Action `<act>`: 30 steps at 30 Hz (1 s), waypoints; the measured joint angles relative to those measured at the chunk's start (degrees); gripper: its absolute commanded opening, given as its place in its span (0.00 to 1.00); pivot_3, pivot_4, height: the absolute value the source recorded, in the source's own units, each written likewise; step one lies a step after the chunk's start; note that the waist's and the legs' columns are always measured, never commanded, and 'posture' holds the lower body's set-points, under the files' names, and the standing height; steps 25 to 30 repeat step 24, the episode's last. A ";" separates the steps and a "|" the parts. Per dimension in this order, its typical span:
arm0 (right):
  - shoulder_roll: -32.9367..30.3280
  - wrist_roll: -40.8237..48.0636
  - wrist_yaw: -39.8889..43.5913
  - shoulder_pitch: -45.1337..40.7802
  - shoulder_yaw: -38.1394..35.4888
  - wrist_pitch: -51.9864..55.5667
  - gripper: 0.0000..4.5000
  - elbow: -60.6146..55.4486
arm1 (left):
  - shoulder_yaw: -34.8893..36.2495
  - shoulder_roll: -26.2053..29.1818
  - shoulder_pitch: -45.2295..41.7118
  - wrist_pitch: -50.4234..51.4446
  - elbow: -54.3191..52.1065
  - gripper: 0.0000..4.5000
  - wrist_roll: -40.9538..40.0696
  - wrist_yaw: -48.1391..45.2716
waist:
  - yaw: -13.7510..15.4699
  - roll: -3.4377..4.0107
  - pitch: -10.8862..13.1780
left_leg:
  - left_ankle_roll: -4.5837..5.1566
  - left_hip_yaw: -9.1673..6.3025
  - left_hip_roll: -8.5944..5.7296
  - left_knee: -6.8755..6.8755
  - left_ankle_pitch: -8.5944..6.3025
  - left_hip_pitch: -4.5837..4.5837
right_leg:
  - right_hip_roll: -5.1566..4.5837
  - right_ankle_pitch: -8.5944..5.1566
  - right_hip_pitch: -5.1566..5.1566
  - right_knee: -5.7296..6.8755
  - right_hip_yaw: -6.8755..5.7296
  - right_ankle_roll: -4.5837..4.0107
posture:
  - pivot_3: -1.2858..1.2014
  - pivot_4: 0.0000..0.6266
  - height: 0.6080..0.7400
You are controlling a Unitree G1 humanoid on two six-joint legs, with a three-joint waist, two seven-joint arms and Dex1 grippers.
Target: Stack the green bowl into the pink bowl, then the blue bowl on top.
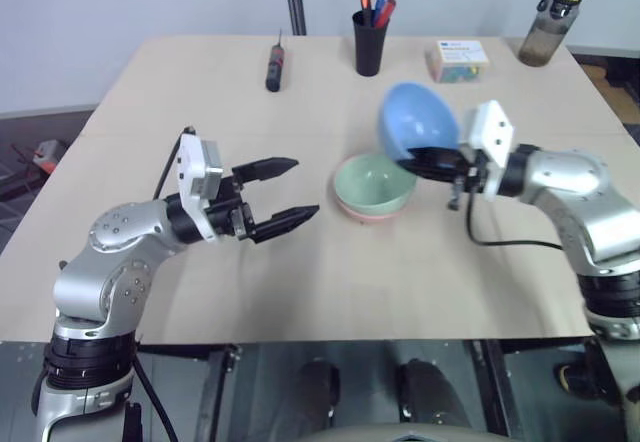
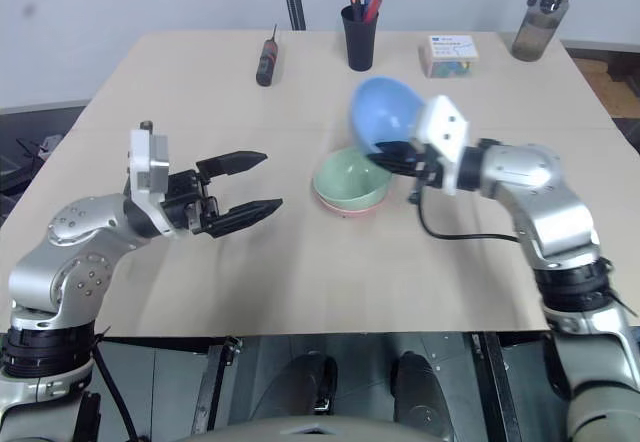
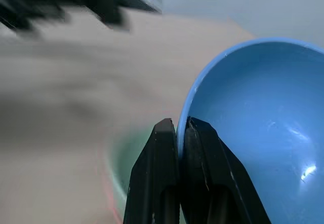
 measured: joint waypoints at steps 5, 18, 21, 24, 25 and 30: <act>-0.14 -2.17 2.06 -0.27 3.78 0.28 0.55 2.68 | 0.48 0.00 0.85 -0.32 -0.20 1.00 0.18 0.91 | -0.02 0.00 0.00 | -0.01 0.00 -0.06 -0.21 0.00 -0.07 | -0.03 0.01 -0.02 -0.19 0.00 0.00 | 0.52 0.24 1.00; -7.31 3.22 1.78 11.05 -8.03 3.15 1.00 -6.02 | 1.63 2.04 7.42 0.14 -2.42 1.00 2.73 5.22 | 0.00 0.00 0.00 | -0.01 -0.02 -0.03 -0.37 0.00 -0.14 | -0.05 0.00 -0.06 -0.30 -0.01 0.00 | 0.52 0.24 1.00; -12.40 6.54 1.70 19.92 -16.17 6.56 1.00 -10.43 | 3.50 3.78 11.14 0.51 -2.72 1.00 2.60 4.79 | 0.08 0.00 0.00 | 0.01 0.01 -0.02 -0.37 -0.02 -0.13 | -0.10 0.01 -0.02 -0.33 0.02 0.00 | 0.52 0.24 1.00; -16.04 9.10 1.08 28.47 -25.94 8.94 1.00 -13.46 | 5.49 5.73 13.59 0.48 -2.76 1.00 2.49 3.64 | -0.10 0.02 -0.01 | 0.21 0.04 0.04 -0.37 -0.13 0.05 | -0.09 0.00 0.08 -0.26 0.07 -0.01 | 0.52 0.24 1.00; -16.04 9.10 1.08 28.47 -25.94 8.94 1.00 -13.46 | 5.49 5.73 13.59 0.48 -2.76 1.00 2.49 3.64 | -0.10 0.02 -0.01 | 0.21 0.04 0.04 -0.37 -0.13 0.05 | -0.09 0.00 0.08 -0.26 0.07 -0.01 | 0.52 0.24 1.00; -16.04 9.10 1.08 28.47 -25.94 8.94 1.00 -13.46 | 5.49 5.73 13.59 0.48 -2.76 1.00 2.49 3.64 | -0.10 0.02 -0.01 | 0.21 0.04 0.04 -0.37 -0.13 0.05 | -0.09 0.00 0.08 -0.26 0.07 -0.01 | 0.52 0.24 1.00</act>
